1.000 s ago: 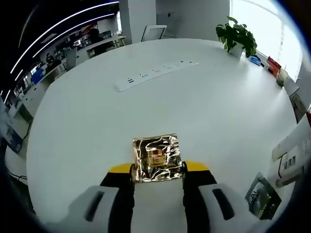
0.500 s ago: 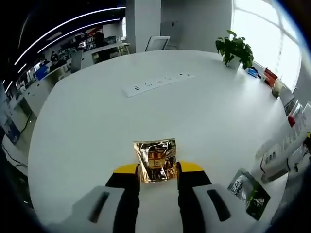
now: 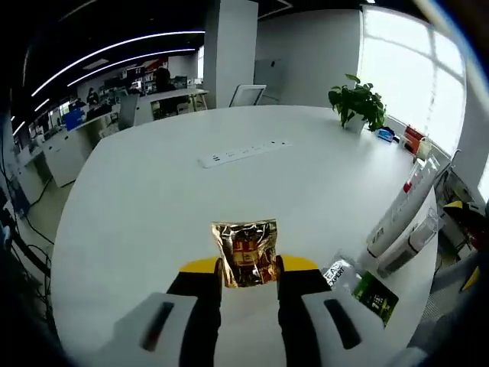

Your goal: Arrange the skincare products in the storage area until every visible bottle or jar stands upright without overlapping.

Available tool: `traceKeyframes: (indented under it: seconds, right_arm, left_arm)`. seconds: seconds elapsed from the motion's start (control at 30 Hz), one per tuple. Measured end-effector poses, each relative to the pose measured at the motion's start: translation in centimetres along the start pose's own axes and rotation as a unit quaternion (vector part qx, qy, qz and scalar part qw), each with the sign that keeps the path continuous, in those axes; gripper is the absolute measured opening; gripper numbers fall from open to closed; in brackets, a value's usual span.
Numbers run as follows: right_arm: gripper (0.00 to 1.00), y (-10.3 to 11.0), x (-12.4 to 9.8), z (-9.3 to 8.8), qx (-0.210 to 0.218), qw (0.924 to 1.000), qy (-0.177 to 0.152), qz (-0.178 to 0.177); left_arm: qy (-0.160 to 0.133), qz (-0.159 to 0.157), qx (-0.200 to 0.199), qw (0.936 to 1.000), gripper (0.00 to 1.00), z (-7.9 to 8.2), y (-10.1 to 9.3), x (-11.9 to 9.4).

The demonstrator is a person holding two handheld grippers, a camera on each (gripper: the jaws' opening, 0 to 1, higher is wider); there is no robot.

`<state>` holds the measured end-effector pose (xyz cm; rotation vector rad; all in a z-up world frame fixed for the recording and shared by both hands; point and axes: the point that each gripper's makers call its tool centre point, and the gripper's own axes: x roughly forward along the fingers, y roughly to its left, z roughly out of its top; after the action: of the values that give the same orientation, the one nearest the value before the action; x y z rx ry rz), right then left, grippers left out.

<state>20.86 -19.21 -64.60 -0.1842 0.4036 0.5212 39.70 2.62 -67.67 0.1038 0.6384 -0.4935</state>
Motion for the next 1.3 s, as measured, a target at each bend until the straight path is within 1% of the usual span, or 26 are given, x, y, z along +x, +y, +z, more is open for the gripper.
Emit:
traceKeyframes:
  seconds: [0.03,0.07,0.1,0.13,0.2,0.23,0.27,0.33,0.37,0.4,0.43,0.5,0.53,0.63,0.67,0.77,0.8,0.87,0.9,0.97,1.07,1.13,1.17,1.27,1.3]
  right_arm:
    - [0.94,0.0,0.0,0.2,-0.004,1.0000,-0.005,0.000]
    - [0.94,0.0,0.0,0.3,-0.005,1.0000,-0.007,0.000]
    - [0.93,0.1,-0.1,0.6,-0.006,0.9999,-0.010,0.002]
    - [0.93,0.2,-0.1,0.7,-0.005,0.9999,-0.012,0.004]
    - [0.93,0.5,0.0,1.0,-0.007,0.9998,-0.016,0.009]
    - [0.93,0.8,-0.1,1.1,-0.011,0.9997,-0.016,0.012]
    - [0.93,0.8,-0.1,1.1,-0.012,0.9997,-0.016,0.013]
    - [0.93,0.9,-0.1,1.0,-0.014,0.9997,-0.015,0.016]
    - [0.93,0.9,-0.1,0.9,-0.013,0.9997,-0.015,0.018]
    - [0.92,0.8,0.0,0.9,-0.013,0.9996,-0.015,0.018]
    - [0.92,0.8,0.0,0.9,-0.014,0.9996,-0.015,0.018]
    - [0.92,0.9,0.0,0.9,-0.011,0.9996,-0.015,0.020]
    - [0.92,0.9,0.0,0.8,-0.009,0.9996,-0.014,0.022]
    - [0.92,0.9,0.1,0.7,-0.005,0.9996,-0.014,0.022]
    - [0.92,0.8,0.1,0.7,-0.002,0.9996,-0.015,0.022]
    - [0.92,0.8,0.1,0.6,-0.001,0.9997,-0.013,0.022]
    - [0.92,0.9,0.1,0.6,-0.001,0.9997,-0.013,0.023]
    - [0.92,1.0,0.1,0.4,-0.002,0.9996,-0.009,0.026]
    - [0.92,1.1,0.2,0.3,-0.003,0.9996,-0.007,0.027]
    - [0.92,1.2,0.1,0.2,-0.005,0.9996,-0.004,0.029]
    - [0.91,1.3,0.1,0.1,-0.004,0.9995,0.000,0.033]
    - [0.92,1.5,0.2,0.0,-0.004,0.9993,0.004,0.036]
    - [0.91,1.6,0.2,-0.1,-0.005,0.9993,0.005,0.037]
    - [0.91,1.7,0.3,-0.2,-0.009,0.9991,0.008,0.040]
    - [0.91,1.8,0.3,-0.1,-0.010,0.9991,0.008,0.040]
  left_arm:
    - [-0.008,0.000,-0.001,1.0000,0.22,0.1,-0.2,-0.8]
    - [-0.012,-0.003,0.000,0.9999,0.10,0.1,-0.5,-1.6]
    - [-0.016,0.032,0.011,0.9993,0.04,0.1,0.5,-2.4]
    - [-0.037,0.008,0.005,0.9993,0.07,0.9,-0.5,-2.5]
    - [-0.031,0.016,0.013,0.9993,0.07,0.5,-0.5,-3.4]
    - [-0.029,0.018,0.015,0.9993,0.08,-0.2,-0.6,-3.9]
    - [-0.030,0.018,0.014,0.9993,0.09,-0.4,-0.7,-4.0]
    - [-0.031,0.020,0.008,0.9993,0.12,-1.5,-0.6,-4.8]
    - [-0.022,0.030,0.003,0.9993,0.13,-2.7,-0.1,-5.2]
    - [-0.018,0.031,0.002,0.9994,0.15,-3.4,0.1,-5.4]
    - [-0.011,0.031,-0.004,0.9994,0.16,-4.6,0.4,-5.9]
    - [-0.001,0.036,-0.003,0.9993,0.19,-6.0,0.7,-6.3]
    - [0.008,0.040,-0.002,0.9992,0.21,-7.2,0.9,-6.7]
    - [0.029,0.046,-0.008,0.9985,0.29,-8.9,1.2,-7.4]
    - [0.030,0.046,-0.007,0.9985,0.31,-9.6,1.5,-7.2]
    - [0.039,0.040,0.005,0.9984,0.39,-10.0,1.1,-7.0]
    - [0.038,0.035,0.012,0.9986,0.42,-10.0,0.9,-6.8]
    - [0.038,0.027,0.031,0.9985,0.48,-10.2,1.0,-6.1]
    - [0.038,0.017,0.045,0.9981,0.52,-10.0,0.7,-5.6]
    - [0.039,0.008,0.056,0.9976,0.56,-9.7,0.6,-4.8]
    - [0.045,-0.012,0.068,0.9966,0.59,-9.3,0.6,-3.5]
    - [0.050,-0.019,0.087,0.9948,0.58,-9.0,0.8,-2.9]
    - [0.060,-0.025,0.096,0.9932,0.57,-9.1,0.8,-2.5]
    - [0.078,-0.031,0.114,0.9899,0.54,-9.3,1.0,-1.7]
    - [0.091,-0.035,0.128,0.9869,0.53,-9.4,1.0,-1.5]
